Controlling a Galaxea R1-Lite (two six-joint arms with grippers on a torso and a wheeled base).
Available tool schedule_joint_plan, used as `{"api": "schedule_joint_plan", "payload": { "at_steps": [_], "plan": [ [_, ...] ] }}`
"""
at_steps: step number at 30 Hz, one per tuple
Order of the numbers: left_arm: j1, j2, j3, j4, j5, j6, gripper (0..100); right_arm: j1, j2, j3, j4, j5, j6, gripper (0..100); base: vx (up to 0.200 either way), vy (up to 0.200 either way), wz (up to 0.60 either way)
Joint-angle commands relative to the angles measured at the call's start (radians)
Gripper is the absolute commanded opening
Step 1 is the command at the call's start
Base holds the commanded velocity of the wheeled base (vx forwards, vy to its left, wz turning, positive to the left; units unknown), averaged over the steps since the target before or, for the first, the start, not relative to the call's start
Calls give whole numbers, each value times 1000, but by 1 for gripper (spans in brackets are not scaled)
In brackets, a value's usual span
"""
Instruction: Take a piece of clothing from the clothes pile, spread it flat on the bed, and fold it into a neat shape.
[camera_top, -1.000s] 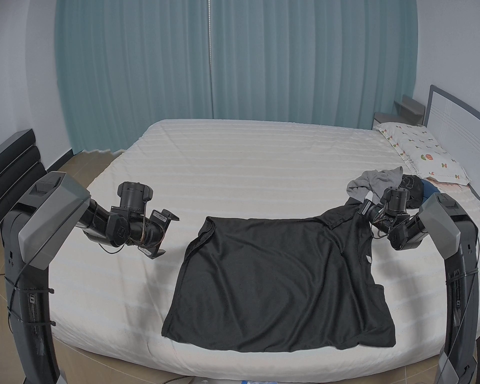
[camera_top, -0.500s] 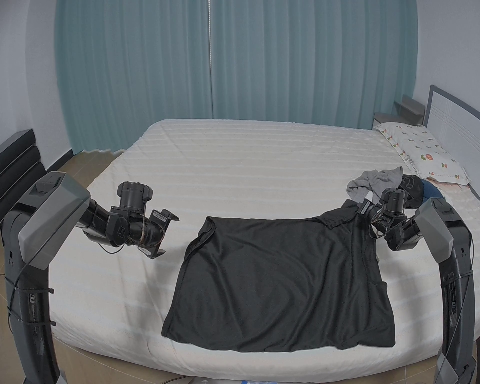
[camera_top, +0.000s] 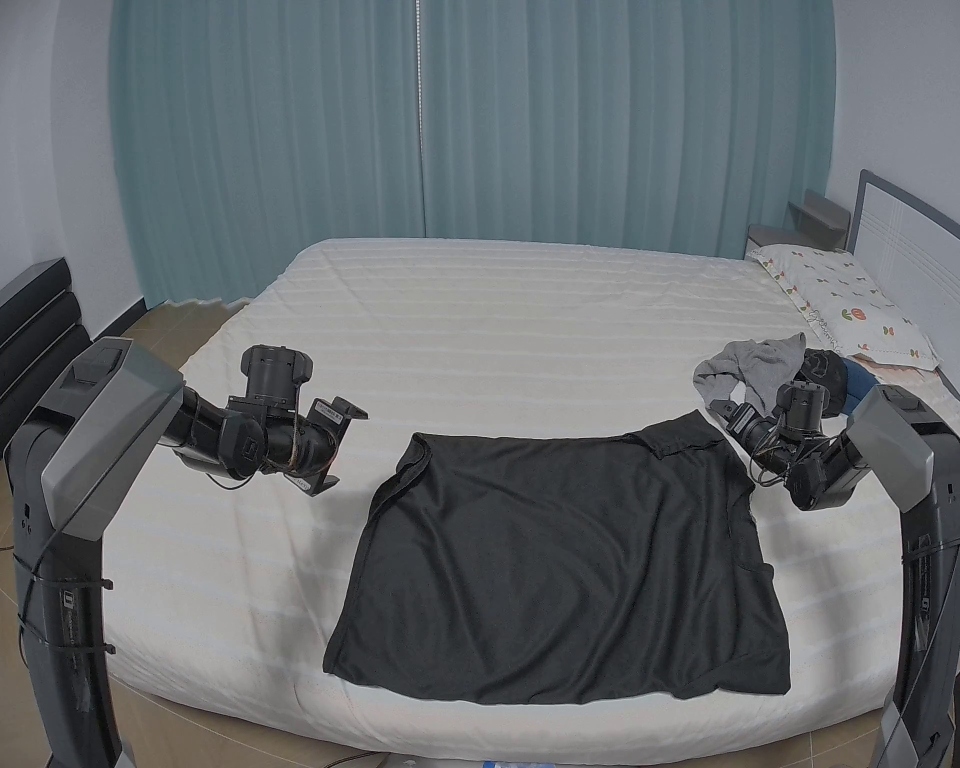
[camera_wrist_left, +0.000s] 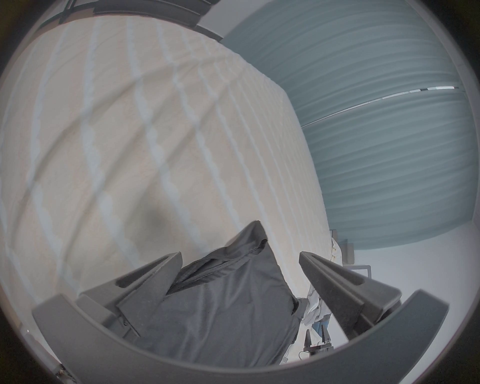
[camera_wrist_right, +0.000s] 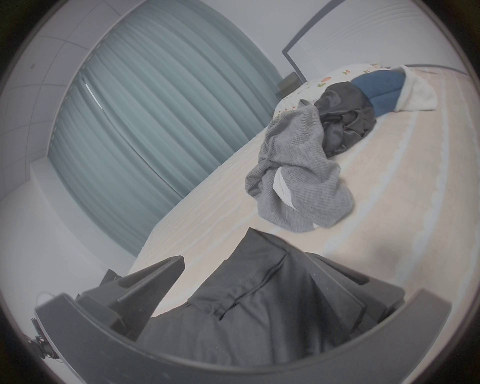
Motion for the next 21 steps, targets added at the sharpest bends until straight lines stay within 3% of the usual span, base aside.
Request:
{"api": "schedule_joint_plan", "payload": {
  "at_steps": [1, 5, 6, 13, 21],
  "plan": [
    [-61, 96, -132, 5, 22, 75, 100, 8, -124, 185, -82, 7, 66, 100, 0, 0, 0],
    [-83, 145, -186, 5, 66, 113, 100, 9, -128, 214, -83, 0, 103, 100, 0, 0, 0],
    [-115, 204, -276, 11, 137, 136, 100, 14, -127, 248, -89, -4, 179, 100, 0, 0, 0],
    [-135, 308, -537, 168, 164, 171, 100, 32, -113, 284, -135, -4, 280, 100, 0, 0, 0],
    [-139, 369, -541, 143, 193, 273, 100, 35, -111, 343, -206, 0, 288, 100, 0, 0, 0]
  ]
}}
